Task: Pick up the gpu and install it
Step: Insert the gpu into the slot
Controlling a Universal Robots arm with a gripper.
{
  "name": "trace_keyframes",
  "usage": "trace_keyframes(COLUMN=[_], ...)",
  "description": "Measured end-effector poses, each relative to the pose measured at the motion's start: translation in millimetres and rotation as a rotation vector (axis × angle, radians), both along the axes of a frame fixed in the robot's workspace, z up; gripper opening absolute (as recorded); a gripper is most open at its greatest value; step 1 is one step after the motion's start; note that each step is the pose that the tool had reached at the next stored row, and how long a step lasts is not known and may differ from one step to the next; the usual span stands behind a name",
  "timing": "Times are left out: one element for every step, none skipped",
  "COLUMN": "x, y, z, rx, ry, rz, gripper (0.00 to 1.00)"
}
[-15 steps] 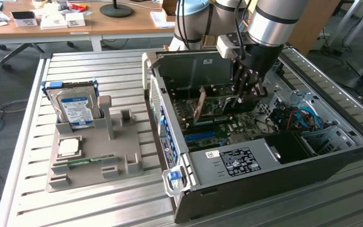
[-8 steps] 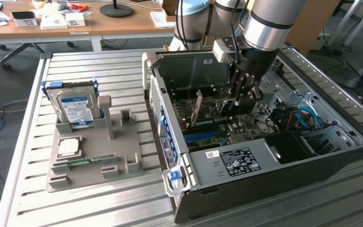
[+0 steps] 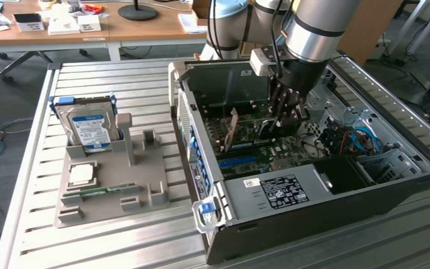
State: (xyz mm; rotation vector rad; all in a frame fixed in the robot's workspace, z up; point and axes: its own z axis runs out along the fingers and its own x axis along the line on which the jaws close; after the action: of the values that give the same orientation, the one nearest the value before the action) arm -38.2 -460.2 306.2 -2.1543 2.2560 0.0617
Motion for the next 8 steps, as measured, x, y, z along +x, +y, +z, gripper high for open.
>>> trace_keyframes(x=[0.0, 0.0, 0.0, 0.0, -0.1, -0.2, -0.3, -0.4], y=[0.0, 0.0, 0.0, 0.0, 0.0, 0.0, 0.0, 0.0], z=[0.0, 0.0, -0.3, -1.0, -1.8, -2.7, -3.6, -4.5], rx=[0.0000, 0.0000, 0.0001, 0.0005, 0.0005, 0.0002, 0.0004, 0.0004], ry=[0.0000, 0.0000, -0.0001, -0.0002, -0.0001, -0.0001, -0.0001, 0.0000], rz=[0.000, 0.000, 0.000, 0.000, 0.000, 0.000, 0.001, 0.001], gripper=[0.27, 0.27, 0.27, 0.27, 0.27, 0.27, 0.27, 0.27])
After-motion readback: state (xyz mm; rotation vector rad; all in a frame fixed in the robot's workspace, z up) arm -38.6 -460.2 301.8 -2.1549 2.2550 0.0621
